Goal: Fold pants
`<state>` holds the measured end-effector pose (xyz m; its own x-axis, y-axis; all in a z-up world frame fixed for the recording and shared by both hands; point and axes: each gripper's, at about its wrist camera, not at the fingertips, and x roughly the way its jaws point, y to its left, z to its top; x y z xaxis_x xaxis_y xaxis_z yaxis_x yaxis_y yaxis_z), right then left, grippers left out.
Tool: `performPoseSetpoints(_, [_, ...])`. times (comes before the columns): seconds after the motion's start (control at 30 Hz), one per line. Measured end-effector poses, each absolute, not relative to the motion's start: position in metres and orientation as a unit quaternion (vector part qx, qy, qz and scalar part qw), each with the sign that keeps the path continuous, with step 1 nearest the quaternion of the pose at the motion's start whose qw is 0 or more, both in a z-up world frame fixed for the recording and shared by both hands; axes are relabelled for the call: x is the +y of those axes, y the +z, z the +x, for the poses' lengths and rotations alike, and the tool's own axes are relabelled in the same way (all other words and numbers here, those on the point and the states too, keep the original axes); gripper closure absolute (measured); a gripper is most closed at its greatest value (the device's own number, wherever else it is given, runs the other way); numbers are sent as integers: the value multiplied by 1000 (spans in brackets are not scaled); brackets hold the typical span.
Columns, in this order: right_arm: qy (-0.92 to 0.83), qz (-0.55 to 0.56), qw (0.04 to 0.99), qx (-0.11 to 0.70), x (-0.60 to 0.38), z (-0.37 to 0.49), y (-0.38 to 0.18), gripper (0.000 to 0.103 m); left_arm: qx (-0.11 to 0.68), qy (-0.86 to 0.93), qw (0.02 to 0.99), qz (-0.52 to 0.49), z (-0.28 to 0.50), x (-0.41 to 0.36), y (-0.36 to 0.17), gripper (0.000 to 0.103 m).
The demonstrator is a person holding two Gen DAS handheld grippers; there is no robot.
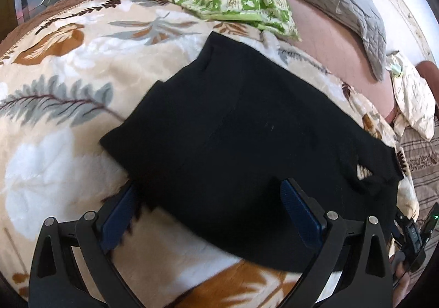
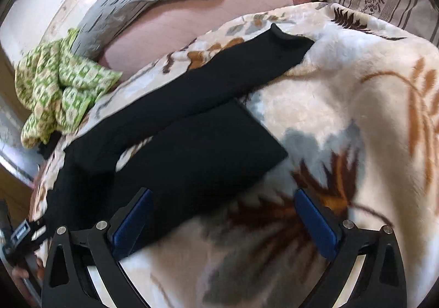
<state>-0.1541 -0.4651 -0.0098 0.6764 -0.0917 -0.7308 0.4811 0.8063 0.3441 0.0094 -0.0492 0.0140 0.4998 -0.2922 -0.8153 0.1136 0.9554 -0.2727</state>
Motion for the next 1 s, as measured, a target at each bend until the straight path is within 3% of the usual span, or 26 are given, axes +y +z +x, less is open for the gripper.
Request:
performPoseSetpoints(0.03, [-165, 263, 881, 358, -466, -150, -11, 11, 488, -115, 860, -96, 12, -51, 14, 3])
performPoseSetpoints(0.07, [-162, 265, 883, 352, -467, -146, -12, 20, 485, -113, 862, -100, 14, -52, 14, 17])
performPoseSetpoints(0.1, [-163, 266, 883, 351, -468, -140, -13, 46, 481, -113, 864, -100, 15, -55, 15, 54])
performPoseSetpoints(0.13, [-168, 267, 881, 352, -470, -136, -14, 88, 488, -116, 860, -96, 18, -57, 13, 73])
performPoseSetpoints(0.17, [-164, 277, 879, 352, -473, -134, -14, 94, 501, -123, 851, -98, 21, -59, 12, 87])
performPoseSetpoints(0.27, [-147, 326, 879, 314, -482, -149, -3, 94, 492, -136, 854, -99, 14, -56, 22, 91])
performPoseSetpoints(0.53, [-194, 266, 907, 263, -475, -234, 63, 94, 474, -168, 859, -99, -29, -27, 53, 92])
performPoseSetpoints(0.77, [-234, 285, 862, 348, -494, -253, 16, 93, 508, -141, 846, -73, -44, -12, 19, 82])
performPoseSetpoints(0.83, [-243, 287, 844, 383, -494, -248, 1, 85, 497, -137, 852, -86, -48, 0, 26, 76])
performPoseSetpoints(0.87, [-245, 288, 846, 376, -493, -250, 3, 81, 483, -129, 862, -86, -52, 8, 34, 66])
performPoseSetpoints(0.9, [-249, 288, 847, 371, -492, -254, 9, 64, 474, -120, 868, -81, -54, 15, 38, 58])
performPoseSetpoints(0.93, [-255, 285, 848, 367, -492, -257, 15, 51, 466, -114, 874, -77, -56, 21, 42, 56])
performPoseSetpoints(1.0, [-260, 278, 855, 353, -489, -264, 28, 50, 460, -104, 879, -71, -55, 31, 45, 56])
